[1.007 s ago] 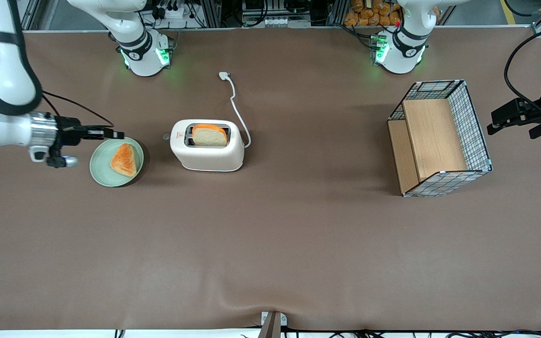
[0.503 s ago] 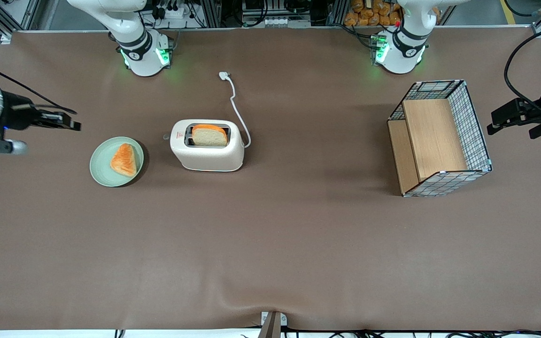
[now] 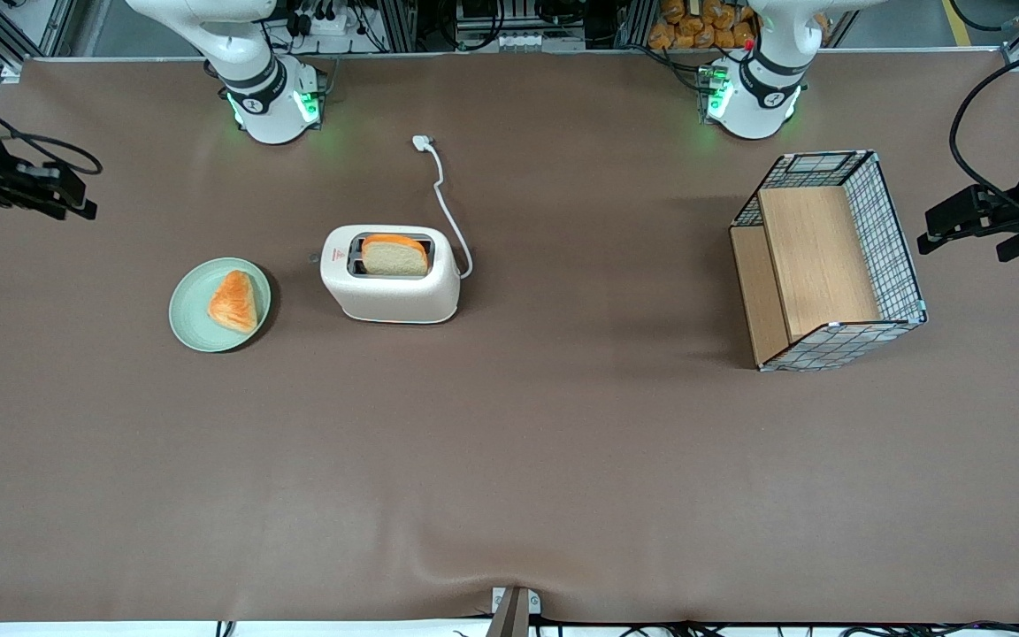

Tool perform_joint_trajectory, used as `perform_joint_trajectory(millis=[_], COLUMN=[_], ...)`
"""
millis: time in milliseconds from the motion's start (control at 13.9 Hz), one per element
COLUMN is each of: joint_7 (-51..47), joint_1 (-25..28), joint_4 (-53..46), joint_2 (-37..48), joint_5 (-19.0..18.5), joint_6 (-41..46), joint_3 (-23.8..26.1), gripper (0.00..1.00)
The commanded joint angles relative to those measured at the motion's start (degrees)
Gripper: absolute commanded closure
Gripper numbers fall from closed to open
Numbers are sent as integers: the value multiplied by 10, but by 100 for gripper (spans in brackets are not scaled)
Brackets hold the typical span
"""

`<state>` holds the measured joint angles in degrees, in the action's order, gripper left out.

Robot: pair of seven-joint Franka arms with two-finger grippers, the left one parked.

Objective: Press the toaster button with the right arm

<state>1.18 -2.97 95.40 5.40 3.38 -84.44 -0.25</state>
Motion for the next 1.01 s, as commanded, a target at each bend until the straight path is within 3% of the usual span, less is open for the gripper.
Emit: perform_joint_trajectory(millis=[0,935], joint_7=[0,18], joint_1=[3,-3], joint_4=[-15,-16], joint_2=[5,21], joint_5=[-33,-35], joint_6=[7,-30], joint_3=[-1,-5], gripper=[0,0])
